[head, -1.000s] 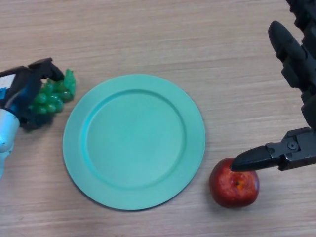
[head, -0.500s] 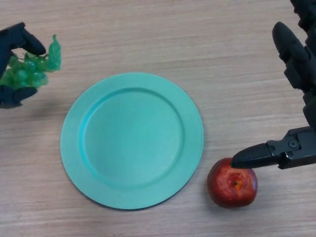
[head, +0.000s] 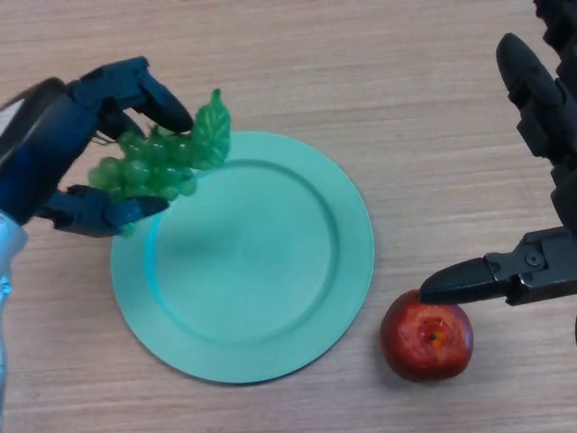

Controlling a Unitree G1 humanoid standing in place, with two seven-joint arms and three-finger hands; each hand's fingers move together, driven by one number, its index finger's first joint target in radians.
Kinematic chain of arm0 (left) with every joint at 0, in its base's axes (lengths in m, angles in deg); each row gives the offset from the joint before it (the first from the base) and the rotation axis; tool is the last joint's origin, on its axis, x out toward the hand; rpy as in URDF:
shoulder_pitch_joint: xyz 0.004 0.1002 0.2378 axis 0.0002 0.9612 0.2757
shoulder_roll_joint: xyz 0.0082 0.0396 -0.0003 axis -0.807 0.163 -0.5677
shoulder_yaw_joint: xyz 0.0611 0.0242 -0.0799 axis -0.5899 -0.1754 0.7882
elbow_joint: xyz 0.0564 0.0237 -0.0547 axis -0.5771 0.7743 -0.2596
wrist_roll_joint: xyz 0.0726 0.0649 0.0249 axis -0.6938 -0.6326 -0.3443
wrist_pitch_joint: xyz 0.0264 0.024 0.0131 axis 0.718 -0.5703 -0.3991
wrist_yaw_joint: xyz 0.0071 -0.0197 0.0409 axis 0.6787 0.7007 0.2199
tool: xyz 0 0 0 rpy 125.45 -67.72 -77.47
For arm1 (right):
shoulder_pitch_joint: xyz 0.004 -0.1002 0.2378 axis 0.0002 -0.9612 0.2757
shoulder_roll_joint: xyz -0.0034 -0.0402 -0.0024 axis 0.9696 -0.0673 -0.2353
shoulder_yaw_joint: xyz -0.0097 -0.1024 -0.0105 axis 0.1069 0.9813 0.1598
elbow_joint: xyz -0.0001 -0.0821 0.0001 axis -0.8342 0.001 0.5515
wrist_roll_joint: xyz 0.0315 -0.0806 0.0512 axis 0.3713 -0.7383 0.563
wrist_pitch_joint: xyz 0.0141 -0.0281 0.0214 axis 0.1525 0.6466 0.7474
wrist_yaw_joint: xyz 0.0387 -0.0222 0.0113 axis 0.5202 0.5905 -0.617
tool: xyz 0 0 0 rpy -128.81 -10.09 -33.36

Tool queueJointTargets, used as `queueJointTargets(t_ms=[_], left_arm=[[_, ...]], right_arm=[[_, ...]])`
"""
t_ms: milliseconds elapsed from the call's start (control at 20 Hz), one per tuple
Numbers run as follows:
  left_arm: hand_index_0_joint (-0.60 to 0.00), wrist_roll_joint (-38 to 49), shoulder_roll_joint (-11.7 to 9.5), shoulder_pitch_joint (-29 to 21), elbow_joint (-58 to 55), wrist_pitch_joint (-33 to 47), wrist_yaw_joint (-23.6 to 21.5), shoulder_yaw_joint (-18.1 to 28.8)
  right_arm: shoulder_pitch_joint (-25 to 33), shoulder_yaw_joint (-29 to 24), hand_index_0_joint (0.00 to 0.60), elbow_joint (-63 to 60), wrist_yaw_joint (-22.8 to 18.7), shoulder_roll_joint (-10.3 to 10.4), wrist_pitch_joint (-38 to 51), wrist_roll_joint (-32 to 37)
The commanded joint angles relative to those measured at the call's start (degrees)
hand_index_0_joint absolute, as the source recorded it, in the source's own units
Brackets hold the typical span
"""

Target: Pick up the green grapes and place it on the plate

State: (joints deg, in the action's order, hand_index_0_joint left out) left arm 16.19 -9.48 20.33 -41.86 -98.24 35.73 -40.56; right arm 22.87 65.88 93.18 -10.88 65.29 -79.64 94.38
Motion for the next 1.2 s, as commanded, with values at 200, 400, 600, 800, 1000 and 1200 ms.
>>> queueJointTargets(t_ms=[200, 400, 600, 800, 1000, 1200], left_arm=[[-0.150, 1.4, -2.4, -1.1, -4.3, 1.3, -0.3, 3.8], [0.000, 3.8, -2.3, -1.1, -6.7, -1.5, 1.6, 5.8], [0.000, 15.6, -1.4, 0.1, -12.0, -6.3, -3.2, 11.0], [0.000, 37.4, 0.9, 6.0, -17.5, -9.3, -13.0, 17.4], [0.000, 52.1, 3.3, 13.4, -17.8, -7.0, -19.5, 22.9], [0.000, 54.9, 4.0, 17.0, -15.8, -2.9, -22.7, 23.3]], right_arm=[[1.7, -1.0, 0.000, 1.8, 0.5, -0.4, 5.7, -0.1], [2.5, -0.4, 0.000, 1.0, 1.4, -0.3, 5.1, -1.3], [2.7, -0.1, 0.000, 0.7, 2.2, -0.2, 4.9, -1.9], [3.2, -0.9, 0.000, 0.5, 2.1, -0.3, 5.1, -0.9], [4.4, 0.2, 0.000, 0.5, 1.2, -0.3, 5.4, -1.4], [4.7, 2.0, 0.000, 1.0, 1.2, 0.4, 6.6, -3.0]])
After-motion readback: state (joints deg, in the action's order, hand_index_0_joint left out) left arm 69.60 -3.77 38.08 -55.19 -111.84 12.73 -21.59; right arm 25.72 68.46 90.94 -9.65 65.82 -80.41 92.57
